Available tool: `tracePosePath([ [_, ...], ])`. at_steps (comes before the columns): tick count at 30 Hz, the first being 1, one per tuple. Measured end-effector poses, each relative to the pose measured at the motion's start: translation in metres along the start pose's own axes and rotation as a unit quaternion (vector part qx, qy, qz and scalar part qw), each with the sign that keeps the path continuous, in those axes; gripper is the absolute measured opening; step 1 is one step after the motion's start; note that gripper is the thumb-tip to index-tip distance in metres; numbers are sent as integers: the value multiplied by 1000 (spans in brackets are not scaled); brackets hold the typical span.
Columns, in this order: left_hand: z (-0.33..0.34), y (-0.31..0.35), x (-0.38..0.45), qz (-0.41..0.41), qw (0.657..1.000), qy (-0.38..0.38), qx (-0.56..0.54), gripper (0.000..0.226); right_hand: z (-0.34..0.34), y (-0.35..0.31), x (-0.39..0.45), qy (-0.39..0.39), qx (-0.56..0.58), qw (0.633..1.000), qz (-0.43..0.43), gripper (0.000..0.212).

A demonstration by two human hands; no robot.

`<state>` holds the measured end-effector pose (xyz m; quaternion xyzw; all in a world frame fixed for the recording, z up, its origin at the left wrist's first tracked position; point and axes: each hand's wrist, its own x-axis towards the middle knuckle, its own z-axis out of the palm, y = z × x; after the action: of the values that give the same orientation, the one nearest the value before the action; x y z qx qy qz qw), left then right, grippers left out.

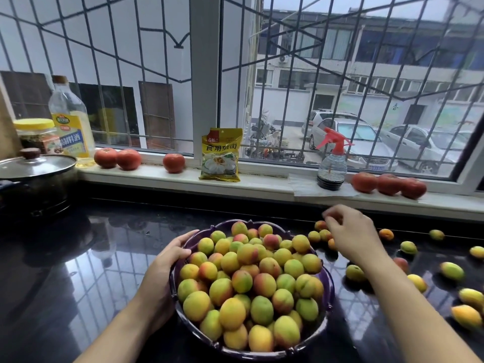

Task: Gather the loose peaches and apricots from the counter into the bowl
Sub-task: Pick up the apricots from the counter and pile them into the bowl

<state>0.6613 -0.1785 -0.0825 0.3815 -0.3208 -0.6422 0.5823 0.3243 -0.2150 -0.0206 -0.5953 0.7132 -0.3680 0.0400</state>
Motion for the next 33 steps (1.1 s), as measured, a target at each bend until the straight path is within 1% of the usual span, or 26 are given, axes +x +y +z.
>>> tracePosePath([
  [1, 0, 0, 0, 0, 1000, -1, 1, 49, 4, 18, 3, 7, -52, 998, 39, 15],
  [3, 0, 0, 0, -1, 1000, -4, 2, 48, 12, 42, 4, 1, -114, 990, 83, 23],
  [4, 0, 0, 0, -1, 1000, -4, 1, 47, 15, 50, 5, -12, -132, 987, 94, 31],
  [6, 0, 0, 0, 0, 1000, -5, -1, 48, 19, 56, 5, -60, -173, 978, 101, 52],
  [8, 0, 0, -1, 2, 1000, -5, -1, 50, 21, 54, 4, -103, -208, 967, 102, 64],
  [11, 0, -1, -1, 2, 1000, -8, 1, 49, 23, 52, 2, -100, -242, 961, 88, 62],
  [15, 1, 0, 0, 2, 1000, -5, -2, 50, 26, 46, 1, -70, -247, 963, 76, 39],
  [16, 1, 0, 0, 2, 1000, -5, -2, 49, 25, 45, 2, -68, -235, 967, 76, 35],
  [18, 0, -1, 1, 0, 1000, -6, 0, 47, 20, 40, 4, -72, -183, 977, 79, 36],
  [19, 0, -1, 1, 0, 1000, -5, 1, 47, 15, 39, 8, -71, -145, 983, 81, 36],
  [21, 0, -1, 0, 1, 1000, -5, 4, 48, 3, 32, 13, -66, -50, 993, 82, 26],
  [22, 0, -1, 0, 2, 1000, -7, 5, 47, -4, 27, 14, -73, 13, 994, 80, 21],
  [23, 0, 0, 0, 2, 1000, -8, 7, 46, -10, 21, 14, -84, 85, 990, 74, 20],
  [25, 0, 0, -1, 2, 1000, -9, 10, 45, -22, 4, 9, -123, 196, 972, 45, 16],
  [27, 0, 1, -2, 1, 1000, -10, 12, 45, -32, -16, -2, -175, 233, 957, -9, 12],
  [30, 1, 1, -2, 0, 1000, -10, 11, 46, -31, -39, -16, -246, 218, 942, -72, 19],
  [31, 1, 1, -2, 0, 1000, -9, 10, 46, -28, -45, -20, -261, 206, 940, -79, 23],
  [33, 1, 1, -2, 0, 1000, -10, 9, 46, -15, -52, -24, -260, 174, 945, -95, 28],
])
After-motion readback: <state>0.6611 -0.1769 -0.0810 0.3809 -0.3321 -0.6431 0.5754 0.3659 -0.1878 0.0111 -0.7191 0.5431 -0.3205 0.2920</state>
